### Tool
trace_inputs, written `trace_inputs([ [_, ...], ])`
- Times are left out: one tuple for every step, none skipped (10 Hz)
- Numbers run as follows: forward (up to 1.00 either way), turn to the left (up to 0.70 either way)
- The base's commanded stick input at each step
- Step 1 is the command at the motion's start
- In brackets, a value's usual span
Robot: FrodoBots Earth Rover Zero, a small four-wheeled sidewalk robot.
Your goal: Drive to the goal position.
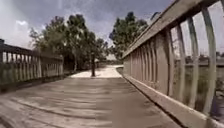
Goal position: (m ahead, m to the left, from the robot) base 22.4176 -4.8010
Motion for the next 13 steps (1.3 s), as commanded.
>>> trace_inputs([
  [0.70,0.00],
  [0.70,0.00],
  [0.70,0.00],
  [0.70,0.00],
  [0.70,0.00],
  [0.70,0.02],
  [0.70,0.34],
  [0.70,0.23],
  [0.70,0.00],
  [0.70,0.00],
  [0.70,0.00],
  [0.70,0.00],
  [0.70,0.00],
])
